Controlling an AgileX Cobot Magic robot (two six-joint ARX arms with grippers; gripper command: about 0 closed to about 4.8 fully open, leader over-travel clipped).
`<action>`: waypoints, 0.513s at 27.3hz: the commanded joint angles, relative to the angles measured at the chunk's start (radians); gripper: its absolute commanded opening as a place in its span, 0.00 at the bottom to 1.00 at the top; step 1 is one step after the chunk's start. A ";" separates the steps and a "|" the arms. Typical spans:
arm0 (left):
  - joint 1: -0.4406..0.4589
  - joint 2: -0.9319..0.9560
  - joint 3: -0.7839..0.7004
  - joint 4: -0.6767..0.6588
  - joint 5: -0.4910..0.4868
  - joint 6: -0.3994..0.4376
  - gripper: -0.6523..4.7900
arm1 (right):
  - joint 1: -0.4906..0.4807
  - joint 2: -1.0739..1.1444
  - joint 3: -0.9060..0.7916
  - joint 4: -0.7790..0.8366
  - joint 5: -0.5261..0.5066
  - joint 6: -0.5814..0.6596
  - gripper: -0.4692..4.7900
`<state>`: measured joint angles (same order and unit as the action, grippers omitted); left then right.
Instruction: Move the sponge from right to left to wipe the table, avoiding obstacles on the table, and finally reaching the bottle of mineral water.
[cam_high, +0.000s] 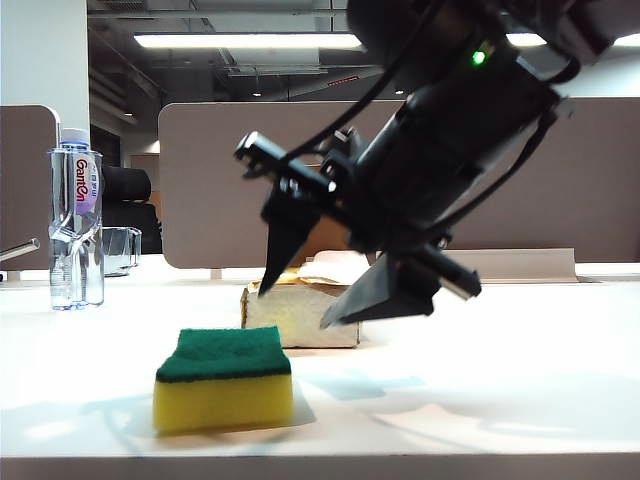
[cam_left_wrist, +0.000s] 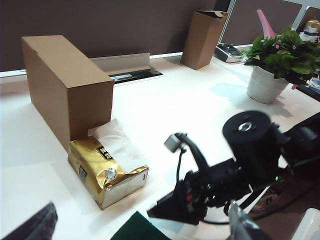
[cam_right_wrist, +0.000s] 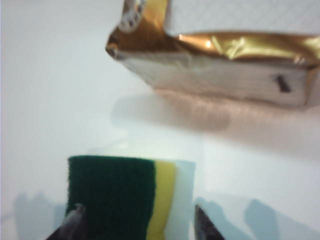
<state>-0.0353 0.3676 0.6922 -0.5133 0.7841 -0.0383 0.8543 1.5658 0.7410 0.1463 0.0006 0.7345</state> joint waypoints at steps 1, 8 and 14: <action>-0.001 0.000 0.006 0.008 0.006 0.001 0.94 | -0.014 -0.046 0.003 0.000 -0.006 -0.016 0.61; -0.002 0.000 0.006 -0.042 0.006 0.002 0.94 | -0.023 -0.166 0.012 -0.130 -0.007 -0.084 0.61; -0.009 0.000 0.039 -0.126 0.002 0.059 0.94 | -0.039 -0.342 0.012 -0.306 0.005 -0.150 0.61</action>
<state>-0.0448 0.3687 0.7067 -0.6178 0.7837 -0.0277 0.8261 1.2625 0.7490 -0.1242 -0.0006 0.6064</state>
